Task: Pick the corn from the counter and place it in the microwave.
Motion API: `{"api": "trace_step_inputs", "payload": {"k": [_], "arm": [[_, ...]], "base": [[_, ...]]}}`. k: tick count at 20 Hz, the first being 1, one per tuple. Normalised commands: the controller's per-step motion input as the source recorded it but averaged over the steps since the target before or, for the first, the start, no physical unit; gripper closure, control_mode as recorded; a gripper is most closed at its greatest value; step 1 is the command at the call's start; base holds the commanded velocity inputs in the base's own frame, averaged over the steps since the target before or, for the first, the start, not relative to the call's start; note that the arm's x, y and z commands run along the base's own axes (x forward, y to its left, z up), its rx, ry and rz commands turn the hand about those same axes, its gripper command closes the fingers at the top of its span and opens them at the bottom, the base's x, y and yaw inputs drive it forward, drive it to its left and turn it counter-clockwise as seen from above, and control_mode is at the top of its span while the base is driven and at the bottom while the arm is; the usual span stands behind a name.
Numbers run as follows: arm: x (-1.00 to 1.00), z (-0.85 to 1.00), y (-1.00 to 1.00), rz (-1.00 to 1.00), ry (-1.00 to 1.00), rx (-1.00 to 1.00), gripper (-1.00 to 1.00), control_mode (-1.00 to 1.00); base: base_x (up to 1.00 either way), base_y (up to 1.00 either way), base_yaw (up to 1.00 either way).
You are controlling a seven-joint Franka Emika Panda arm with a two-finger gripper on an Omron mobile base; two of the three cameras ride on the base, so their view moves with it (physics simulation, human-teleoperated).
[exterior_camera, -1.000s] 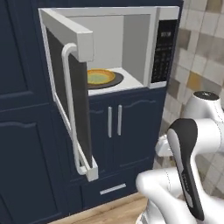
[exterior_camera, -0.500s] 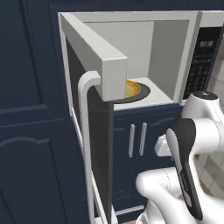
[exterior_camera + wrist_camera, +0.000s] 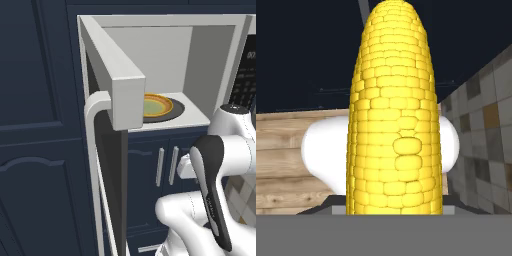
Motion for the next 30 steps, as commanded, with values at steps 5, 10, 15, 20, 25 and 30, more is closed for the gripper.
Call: {"api": "trace_step_inputs", "payload": {"k": [5,10,15,20,25,30], "arm": [[0.16,0.28,0.00,0.03,-0.09,0.04,1.00,-1.00],[0.90,0.97,-0.01,0.13,-0.27,0.16,1.00,-1.00],[1.00,0.56,-0.02,0.20,-0.26,0.12,1.00,-1.00],[1.00,0.02,0.10,0.12,-0.46,0.00,1.00,-1.00],[1.00,0.06,0.01,0.02,-0.10,0.00,1.00,-1.00],[1.00,0.01,0.03,0.00,0.17,-0.01,1.00,-1.00]], "base": [[0.00,0.00,0.00],[0.00,0.00,0.00],[0.00,0.00,0.00],[0.00,0.00,0.00],[0.00,0.00,0.00],[0.00,0.00,0.00]]}}
